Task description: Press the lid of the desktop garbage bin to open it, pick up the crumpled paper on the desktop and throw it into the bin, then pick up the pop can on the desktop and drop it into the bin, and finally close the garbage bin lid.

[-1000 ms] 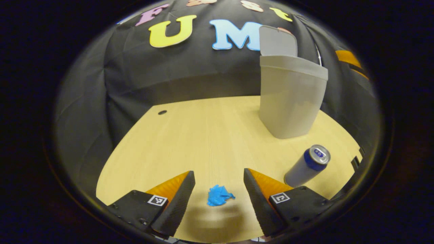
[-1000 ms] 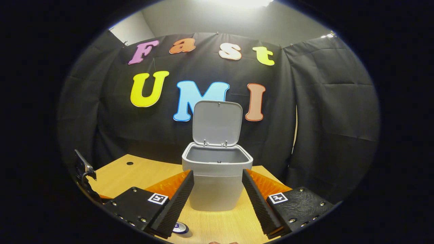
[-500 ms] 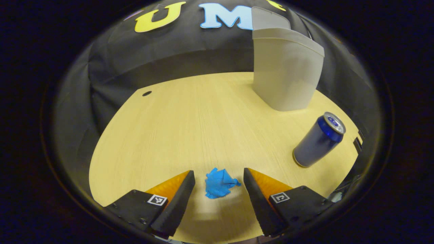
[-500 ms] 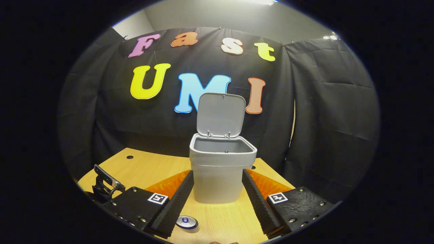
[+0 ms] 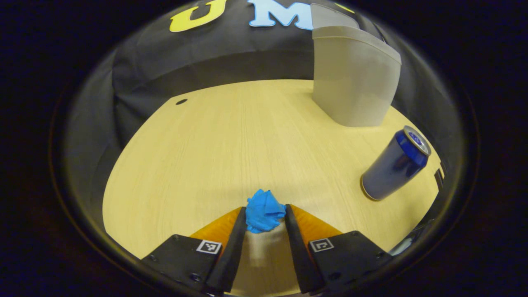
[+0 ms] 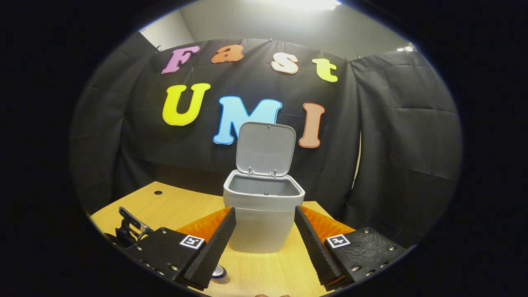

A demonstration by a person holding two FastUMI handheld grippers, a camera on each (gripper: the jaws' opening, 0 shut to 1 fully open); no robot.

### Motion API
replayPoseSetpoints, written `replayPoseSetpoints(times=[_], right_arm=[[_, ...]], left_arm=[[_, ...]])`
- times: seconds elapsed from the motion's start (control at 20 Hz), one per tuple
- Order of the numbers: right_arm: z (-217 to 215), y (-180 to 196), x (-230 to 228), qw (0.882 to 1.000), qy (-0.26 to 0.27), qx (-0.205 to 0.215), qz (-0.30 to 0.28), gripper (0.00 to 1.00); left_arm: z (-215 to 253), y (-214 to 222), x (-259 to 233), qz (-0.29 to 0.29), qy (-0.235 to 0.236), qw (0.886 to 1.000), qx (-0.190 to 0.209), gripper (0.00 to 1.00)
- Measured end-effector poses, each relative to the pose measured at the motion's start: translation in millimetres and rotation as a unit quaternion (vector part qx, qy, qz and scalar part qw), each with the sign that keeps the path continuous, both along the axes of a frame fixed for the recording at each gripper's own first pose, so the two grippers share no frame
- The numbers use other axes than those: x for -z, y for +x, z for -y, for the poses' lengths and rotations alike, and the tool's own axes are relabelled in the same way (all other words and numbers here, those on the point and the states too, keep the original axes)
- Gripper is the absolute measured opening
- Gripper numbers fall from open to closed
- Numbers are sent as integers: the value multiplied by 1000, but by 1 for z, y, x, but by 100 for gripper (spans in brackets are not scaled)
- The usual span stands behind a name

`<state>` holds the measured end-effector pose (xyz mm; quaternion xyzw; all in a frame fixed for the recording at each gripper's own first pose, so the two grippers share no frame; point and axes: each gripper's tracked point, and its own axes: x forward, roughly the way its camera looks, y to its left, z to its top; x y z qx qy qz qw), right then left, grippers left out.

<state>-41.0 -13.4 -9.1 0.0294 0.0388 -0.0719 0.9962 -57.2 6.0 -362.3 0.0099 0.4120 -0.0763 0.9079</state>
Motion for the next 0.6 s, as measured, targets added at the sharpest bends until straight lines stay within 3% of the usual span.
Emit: replayPoseSetpoints(times=[0.15, 0.25, 0.4, 0.5, 0.55, 0.6], right_arm=[[8, -3, 7, 1000, 8, 3, -3, 92], [12, -7, 11, 1000, 14, 3, -7, 92], [17, -10, 17, 1000, 14, 4, -10, 92], [22, -11, 17, 1000, 14, 7, -9, 92], [24, -11, 16, 1000, 15, 7, -9, 92], [26, -11, 16, 1000, 16, 8, -7, 92]], left_arm=[[1, 1, 0, 15, -4, 1000, -7, 57], [-1, 0, 1, 23, -9, 1000, -13, 40], [0, 1, 0, 41, -5, 999, -10, 32], [-1, 1, -1, 50, -6, 999, -12, 32], [0, 1, -2, 49, -8, 999, -8, 21], [-2, 1, -2, 49, -8, 999, -13, 21]])
